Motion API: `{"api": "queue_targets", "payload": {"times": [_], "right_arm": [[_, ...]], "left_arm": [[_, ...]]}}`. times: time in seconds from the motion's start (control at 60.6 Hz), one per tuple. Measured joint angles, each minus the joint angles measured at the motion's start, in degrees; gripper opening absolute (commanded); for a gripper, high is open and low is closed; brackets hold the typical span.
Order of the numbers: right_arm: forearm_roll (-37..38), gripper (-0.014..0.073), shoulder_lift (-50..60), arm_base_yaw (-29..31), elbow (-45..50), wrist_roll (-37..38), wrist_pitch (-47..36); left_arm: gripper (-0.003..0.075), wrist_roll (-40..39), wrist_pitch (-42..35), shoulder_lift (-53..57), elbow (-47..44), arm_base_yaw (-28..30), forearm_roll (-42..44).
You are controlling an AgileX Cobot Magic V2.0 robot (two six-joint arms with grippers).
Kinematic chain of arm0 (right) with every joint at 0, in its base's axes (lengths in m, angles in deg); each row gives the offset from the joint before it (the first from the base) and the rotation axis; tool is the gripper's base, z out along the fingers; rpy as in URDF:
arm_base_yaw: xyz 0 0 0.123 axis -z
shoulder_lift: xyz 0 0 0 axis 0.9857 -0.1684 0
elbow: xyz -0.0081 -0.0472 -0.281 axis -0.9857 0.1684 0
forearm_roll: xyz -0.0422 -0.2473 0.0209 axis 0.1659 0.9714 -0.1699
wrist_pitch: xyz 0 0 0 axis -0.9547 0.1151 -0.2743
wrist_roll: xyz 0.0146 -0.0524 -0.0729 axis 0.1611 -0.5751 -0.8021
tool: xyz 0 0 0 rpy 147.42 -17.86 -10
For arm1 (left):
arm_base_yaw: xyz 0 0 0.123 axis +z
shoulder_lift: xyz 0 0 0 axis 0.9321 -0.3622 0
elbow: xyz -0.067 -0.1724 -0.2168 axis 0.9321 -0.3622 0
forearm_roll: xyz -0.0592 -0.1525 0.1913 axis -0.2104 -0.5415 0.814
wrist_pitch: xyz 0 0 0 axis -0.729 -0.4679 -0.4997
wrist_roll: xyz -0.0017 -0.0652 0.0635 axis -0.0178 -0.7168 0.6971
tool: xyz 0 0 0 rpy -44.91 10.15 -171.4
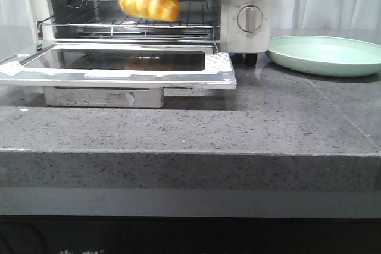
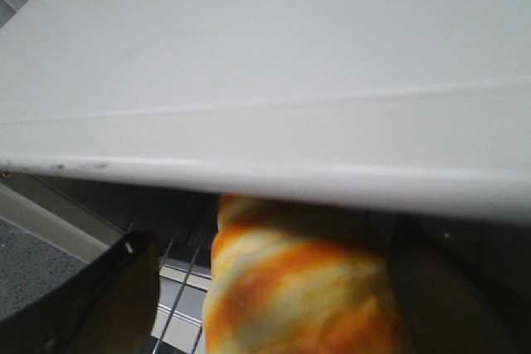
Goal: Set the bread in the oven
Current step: 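Lower the croissant onto the oven rack and open the right gripper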
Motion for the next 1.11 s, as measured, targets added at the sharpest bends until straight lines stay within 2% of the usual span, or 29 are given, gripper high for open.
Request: {"api": "queue_targets", "payload": {"times": [0.264,0.363,0.478,0.544,0.676,0.775,0.94,1.105], "right_arm": [[0.0,0.0581,0.53,0.0,-0.12,0.0,2.63],[0.0,0.0533,1.7,0.0,-0.12,0.0,4.7],[0.0,0.0381,3.72,0.0,0.12,0.0,6.05],[0.0,0.0248,4.88,0.0,0.59,0.0,6.82],[1.42,0.0036,7.37,0.0,1.46,0.0,9.38],[4.99,-0.0063,9.08,0.0,1.64,0.0,12.96],[14.05,-0.0066,13.18,1.53,1.68,0.0,21.34],[21.19,-0.0066,19.31,7.77,1.68,0.0,31.69]], "left_arm": [[-0.002,0.0,0.0,0.0,0.0,0.0,0.0],[-0.002,0.0,-0.05,0.0,0.0,0.0,0.0],[-0.002,0.0,-0.05,0.0,0.0,0.0,0.0],[-0.002,0.0,-0.05,0.0,0.0,0.0,0.0],[-0.002,0.0,-0.05,0.0,0.0,0.0,0.0],[-0.002,0.0,-0.05,0.0,0.0,0.0,0.0],[-0.002,0.0,-0.05,0.0,0.0,0.0,0.0],[-0.002,0.0,-0.05,0.0,0.0,0.0,0.0]]}}
